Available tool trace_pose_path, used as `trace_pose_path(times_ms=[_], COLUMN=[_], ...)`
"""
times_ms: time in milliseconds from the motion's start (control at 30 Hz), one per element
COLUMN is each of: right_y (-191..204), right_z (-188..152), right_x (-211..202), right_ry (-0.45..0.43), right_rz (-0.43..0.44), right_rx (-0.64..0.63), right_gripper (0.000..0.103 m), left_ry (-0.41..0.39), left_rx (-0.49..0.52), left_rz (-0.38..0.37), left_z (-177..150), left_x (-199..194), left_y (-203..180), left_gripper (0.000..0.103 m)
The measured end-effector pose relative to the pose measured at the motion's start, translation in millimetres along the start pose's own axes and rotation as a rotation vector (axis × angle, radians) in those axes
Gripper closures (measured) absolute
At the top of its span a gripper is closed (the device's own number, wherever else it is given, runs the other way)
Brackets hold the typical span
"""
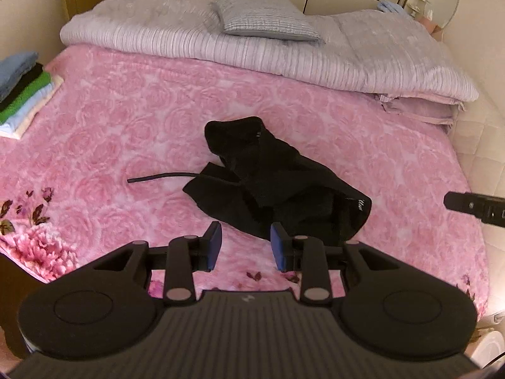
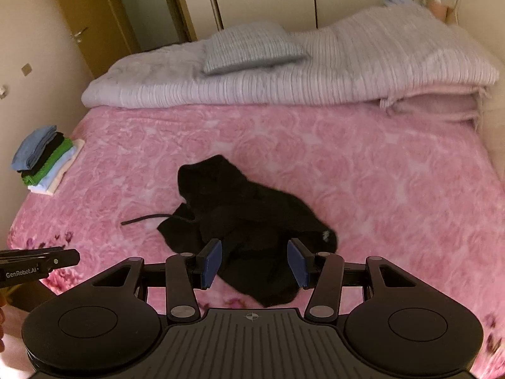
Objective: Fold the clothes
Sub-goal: 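Move both open tools toward the black garment on the bed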
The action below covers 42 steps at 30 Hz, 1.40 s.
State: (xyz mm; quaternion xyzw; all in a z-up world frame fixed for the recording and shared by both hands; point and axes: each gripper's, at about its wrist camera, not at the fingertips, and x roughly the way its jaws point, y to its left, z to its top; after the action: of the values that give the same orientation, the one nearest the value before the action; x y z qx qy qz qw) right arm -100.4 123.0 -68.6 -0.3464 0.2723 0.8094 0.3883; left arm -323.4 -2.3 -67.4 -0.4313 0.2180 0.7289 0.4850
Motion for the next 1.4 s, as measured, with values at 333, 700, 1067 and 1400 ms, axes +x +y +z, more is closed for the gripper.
trace_pose_path(times_ms=[333,700,1067,1400], right_y=[-67.7,-75.4,-33.5,10.7], right_z=[-63.5,-114.0,-81.9,-44.7], right_x=[4.6,74.4,71.9,95.3], right_ry=[-0.028,0.144,0.084,0.086], right_rz=[-0.097,-0.090,-0.079,-0.170], right_rx=[-0.166,-0.255,-0.276,-0.160], right_gripper=[0.053,0.053,0.053,0.053], left_ry=[0.033,0.055,0.106,0.130], left_rx=[0.044,0.019,0.031,0.072], left_rz=[0.062,0.130,0.095,0.053], left_z=[-43.4,-58.6,-39.8,2.5], left_x=[-5.4,0.0,35.3,72.1], left_y=[-63.8,-59.2,-20.9,46.9], left_gripper=[0.074,0.073,0.073,0.073])
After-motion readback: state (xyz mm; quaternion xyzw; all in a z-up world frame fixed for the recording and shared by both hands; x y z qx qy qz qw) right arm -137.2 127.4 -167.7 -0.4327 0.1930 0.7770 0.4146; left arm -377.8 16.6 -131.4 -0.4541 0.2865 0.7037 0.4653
